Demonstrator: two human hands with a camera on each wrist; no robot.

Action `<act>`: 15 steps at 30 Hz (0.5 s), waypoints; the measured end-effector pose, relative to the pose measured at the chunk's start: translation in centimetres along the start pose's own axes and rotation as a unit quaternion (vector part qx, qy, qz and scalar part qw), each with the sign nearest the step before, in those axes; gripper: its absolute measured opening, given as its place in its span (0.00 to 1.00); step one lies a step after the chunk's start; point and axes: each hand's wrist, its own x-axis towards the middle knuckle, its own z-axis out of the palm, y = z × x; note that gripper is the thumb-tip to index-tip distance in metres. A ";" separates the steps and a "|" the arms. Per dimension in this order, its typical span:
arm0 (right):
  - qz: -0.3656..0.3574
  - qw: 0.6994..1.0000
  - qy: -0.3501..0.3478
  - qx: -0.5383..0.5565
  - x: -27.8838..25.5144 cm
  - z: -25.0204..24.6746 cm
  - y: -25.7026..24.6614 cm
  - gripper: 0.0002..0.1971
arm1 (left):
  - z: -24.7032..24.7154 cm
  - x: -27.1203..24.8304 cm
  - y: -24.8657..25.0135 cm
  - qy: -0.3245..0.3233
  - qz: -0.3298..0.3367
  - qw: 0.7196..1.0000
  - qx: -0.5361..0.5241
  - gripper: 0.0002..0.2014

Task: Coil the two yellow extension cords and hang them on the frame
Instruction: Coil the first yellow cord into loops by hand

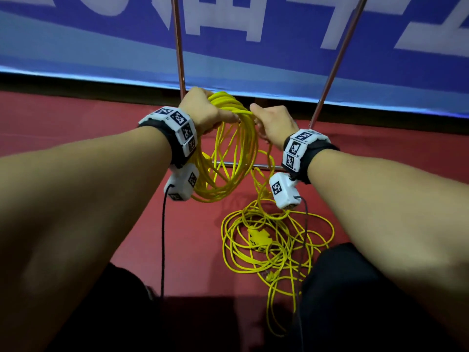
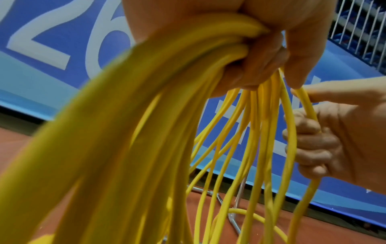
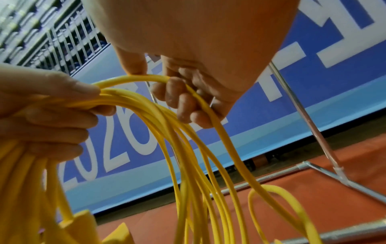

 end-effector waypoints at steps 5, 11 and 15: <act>-0.048 0.998 0.031 -0.031 -0.1 -0.7 -1.7 0.30 | -0.2 -0.4 1.1 -0.031 0.001 0.998 -0.046 0.16; -0.073 0.996 0.005 -0.044 -0.5 -1.2 -1.0 0.31 | 0.2 -0.3 1.2 -0.031 -0.006 0.999 -0.036 0.15; 0.020 0.996 -0.065 0.065 -0.8 -1.4 0.4 0.30 | -0.3 0.3 1.2 -0.002 -0.003 1.000 0.011 0.20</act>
